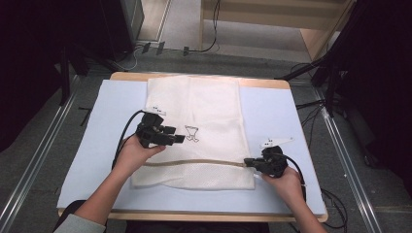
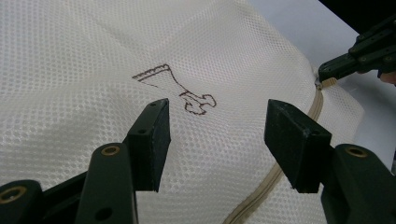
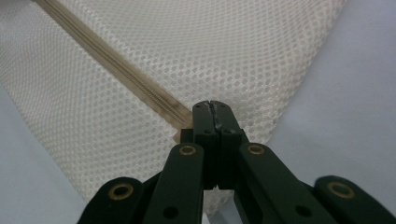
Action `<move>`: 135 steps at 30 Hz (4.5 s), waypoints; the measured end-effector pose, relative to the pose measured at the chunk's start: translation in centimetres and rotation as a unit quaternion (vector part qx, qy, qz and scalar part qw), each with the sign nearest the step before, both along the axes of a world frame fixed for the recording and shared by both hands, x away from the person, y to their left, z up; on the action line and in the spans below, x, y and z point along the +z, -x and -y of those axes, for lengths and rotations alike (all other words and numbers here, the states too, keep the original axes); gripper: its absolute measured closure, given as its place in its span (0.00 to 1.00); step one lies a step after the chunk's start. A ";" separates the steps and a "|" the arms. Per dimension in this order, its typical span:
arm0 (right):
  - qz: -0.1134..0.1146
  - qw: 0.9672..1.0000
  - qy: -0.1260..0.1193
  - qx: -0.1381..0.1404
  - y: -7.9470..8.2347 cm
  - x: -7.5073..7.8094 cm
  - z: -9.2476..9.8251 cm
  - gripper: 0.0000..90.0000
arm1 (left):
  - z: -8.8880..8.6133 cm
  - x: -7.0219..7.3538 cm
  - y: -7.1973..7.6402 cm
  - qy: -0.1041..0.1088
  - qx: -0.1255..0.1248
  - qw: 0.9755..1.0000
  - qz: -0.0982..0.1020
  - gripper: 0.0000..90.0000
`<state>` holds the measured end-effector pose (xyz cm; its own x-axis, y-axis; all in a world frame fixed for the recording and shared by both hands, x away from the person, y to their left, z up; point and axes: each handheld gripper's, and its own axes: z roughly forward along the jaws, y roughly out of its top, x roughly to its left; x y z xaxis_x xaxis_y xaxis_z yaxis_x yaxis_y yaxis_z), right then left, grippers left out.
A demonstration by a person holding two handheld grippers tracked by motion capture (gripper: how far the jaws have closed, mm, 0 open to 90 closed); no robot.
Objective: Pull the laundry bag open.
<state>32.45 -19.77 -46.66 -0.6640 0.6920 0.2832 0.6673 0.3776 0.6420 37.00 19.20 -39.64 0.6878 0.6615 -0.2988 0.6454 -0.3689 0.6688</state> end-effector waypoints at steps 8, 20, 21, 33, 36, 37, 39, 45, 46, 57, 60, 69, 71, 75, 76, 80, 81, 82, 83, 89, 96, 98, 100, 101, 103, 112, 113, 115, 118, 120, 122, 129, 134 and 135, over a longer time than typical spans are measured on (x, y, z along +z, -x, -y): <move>0.023 1.000 0.000 0.009 0.4 0.7 -0.9 1.00 | 1.4 0.1 0.4 -0.001 -0.018 1.000 0.001 0.48; 0.030 0.999 0.017 -0.005 0.6 0.1 0.2 1.00 | 4.7 0.1 1.3 0.007 -0.060 0.998 0.004 0.59; 0.030 0.999 0.016 -0.003 0.5 0.0 0.2 1.00 | 5.0 0.0 1.4 0.008 -0.063 0.998 0.004 0.60; 0.039 0.999 0.004 0.010 0.3 -1.0 0.3 1.00 | 8.2 -0.8 2.1 0.023 -0.089 0.996 -0.012 0.71; 0.041 0.999 0.004 0.013 0.4 -1.1 0.3 1.00 | 9.1 -1.2 2.1 0.028 -0.096 0.995 -0.023 0.72; 0.042 0.999 0.006 0.014 0.4 -1.0 0.3 1.00 | 9.5 -1.3 2.1 0.028 -0.097 0.995 -0.024 0.73; 0.042 0.999 0.007 0.013 0.4 -1.0 0.2 1.00 | 10.2 -1.6 2.2 0.026 -0.103 0.994 -0.026 0.75; 0.043 0.999 0.009 0.013 0.4 -1.0 0.2 1.00 | 12.0 -2.3 2.2 0.019 -0.113 0.993 -0.031 0.79; 0.042 0.999 0.008 0.013 0.4 -1.0 0.2 1.00 | 12.2 -2.5 2.1 0.018 -0.116 0.993 -0.033 0.81; 0.039 0.999 0.014 0.011 0.4 -0.8 0.3 1.00 | 14.8 -3.9 2.6 -0.008 -0.131 0.991 -0.027 0.87; 0.040 0.999 0.015 0.013 0.3 -0.9 0.3 1.00 | 15.2 -4.1 2.5 -0.011 -0.132 0.991 -0.034 0.87; 0.044 0.999 0.015 0.015 0.4 -0.9 0.3 1.00 | 17.0 -5.6 2.5 -0.016 -0.127 0.991 -0.047 0.87; 0.045 0.999 0.017 0.017 0.4 -0.9 0.3 1.00 | 17.1 -5.9 2.3 -0.016 -0.125 0.991 -0.050 0.86; 0.045 0.999 0.015 0.016 0.4 -0.9 0.3 1.00 | 17.2 -6.4 2.1 -0.020 -0.123 0.991 -0.054 0.85; 0.045 0.999 0.015 0.017 0.4 -0.9 0.3 1.00 | 17.4 -6.6 2.1 -0.023 -0.125 0.990 -0.058 0.85; 0.045 0.999 0.015 0.017 0.4 -0.9 0.3 1.00 | 17.7 -6.9 2.2 -0.017 -0.126 0.990 -0.059 0.85; 0.045 0.999 0.016 0.017 0.4 -0.9 0.3 1.00 | 17.8 -7.1 2.1 -0.010 -0.127 0.990 -0.062 0.85; 0.045 0.999 0.016 0.016 0.4 -0.9 0.3 1.00 | 17.8 -7.1 2.1 -0.010 -0.127 0.990 -0.062 0.85; 0.045 0.999 0.016 0.016 0.4 -0.9 0.3 1.00 | 17.8 -7.2 2.1 -0.009 -0.127 0.990 -0.065 0.85; 0.046 0.999 0.018 0.016 0.4 -0.9 0.3 1.00 | 18.2 -7.4 2.0 0.001 -0.125 0.990 -0.066 0.88; 0.049 0.999 0.016 0.018 0.4 -1.0 0.3 1.00 | 18.3 -7.6 1.6 0.007 -0.123 0.989 -0.081 0.98; 0.052 0.998 0.015 0.019 0.5 -1.0 0.3 1.00 | 18.3 -7.5 1.6 0.008 -0.123 0.989 -0.082 0.98; 0.060 0.998 0.015 0.023 0.6 -1.1 0.4 1.00 | 18.4 -7.5 1.6 0.005 -0.122 0.989 -0.080 0.98; 0.060 0.998 0.015 0.023 0.6 -1.1 0.4 1.00 | 18.4 -7.5 1.6 0.005 -0.122 0.989 -0.080 0.98; 0.064 0.997 0.020 0.024 0.6 -1.1 0.3 1.00 | 18.2 -7.4 1.5 0.004 -0.123 0.989 -0.085 0.99; 0.061 0.998 0.018 0.019 0.6 -1.2 0.4 1.00 | 16.7 -6.7 1.3 0.002 -0.122 0.988 -0.098 0.99; 0.061 0.998 0.018 0.020 0.6 -1.2 0.4 1.00 | 16.6 -6.7 1.3 0.000 -0.124 0.987 -0.097 0.99; 0.062 0.998 0.019 0.020 0.7 -1.2 0.4 1.00 | 16.5 -6.7 1.3 0.003 -0.122 0.988 -0.097 0.99; 0.063 0.998 0.018 0.022 0.7 -1.2 0.3 1.00 | 16.3 -6.5 1.5 -0.001 -0.123 0.988 -0.096 0.99; 0.062 0.998 0.018 0.022 0.7 -1.2 0.3 1.00 | 16.0 -6.5 1.4 -0.002 -0.123 0.988 -0.097 0.99; 0.063 0.998 0.016 0.020 0.7 -1.2 0.4 1.00 | 15.6 -6.5 1.3 0.003 -0.122 0.987 -0.102 0.99; 0.063 0.998 0.016 0.021 0.7 -1.2 0.4 1.00 | 13.8 -5.9 1.2 0.012 -0.120 0.987 -0.108 0.99; 0.064 0.998 0.015 0.020 0.7 -1.3 0.3 1.00 | 13.2 -5.7 1.6 0.006 -0.123 0.987 -0.105 0.99; 0.064 0.998 0.015 0.021 0.7 -1.3 0.3 1.00 | 13.0 -5.6 1.5 0.006 -0.124 0.987 -0.105 0.99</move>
<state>31.74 -20.12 -47.92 -0.7218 0.6700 0.1735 0.5640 0.4243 0.7084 35.51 6.22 -45.20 0.7507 0.4762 -0.4580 0.6606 -0.5262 0.5355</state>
